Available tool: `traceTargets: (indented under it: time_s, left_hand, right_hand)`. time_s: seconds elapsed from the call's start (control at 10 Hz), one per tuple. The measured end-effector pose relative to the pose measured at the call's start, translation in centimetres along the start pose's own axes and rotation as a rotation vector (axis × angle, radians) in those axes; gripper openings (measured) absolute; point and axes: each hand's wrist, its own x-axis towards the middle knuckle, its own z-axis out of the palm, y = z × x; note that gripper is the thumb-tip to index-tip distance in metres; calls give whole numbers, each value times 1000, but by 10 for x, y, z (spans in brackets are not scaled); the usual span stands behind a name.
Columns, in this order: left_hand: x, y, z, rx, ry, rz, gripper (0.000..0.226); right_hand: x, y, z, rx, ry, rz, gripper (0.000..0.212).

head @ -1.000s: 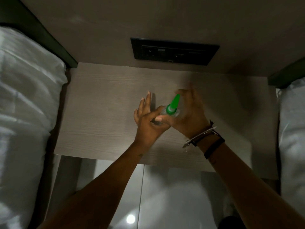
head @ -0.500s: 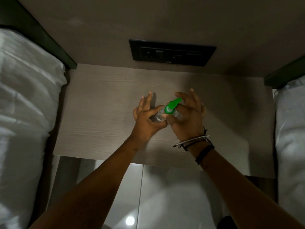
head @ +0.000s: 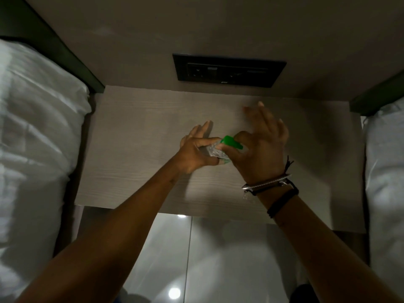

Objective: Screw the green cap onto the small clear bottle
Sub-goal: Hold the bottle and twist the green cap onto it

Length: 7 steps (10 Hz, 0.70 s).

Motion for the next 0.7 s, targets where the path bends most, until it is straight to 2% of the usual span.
traceTargets:
  time_s: [0.2,0.4,0.5,0.6,0.7]
  left_hand:
    - [-8,5,10,9,140,-10,62]
    - [-7,9,10,1,115,-40,58]
    - [-9,9,8,25,127,-65,55]
    - [-22,20,0,93,102,-113,88]
    - [-48,55,-36,242,98,-178,112]
  right_hand:
    - [-3,-26,10,-151,9,146,31]
    - [-8,-34,12,-175,32,283,34]
    - [-12,-35,9,-241,-20,326,52]
    - [-18,-41,0,-279,-98,370,72]
    - [-26,-37,-39,-312,-144,453,75]
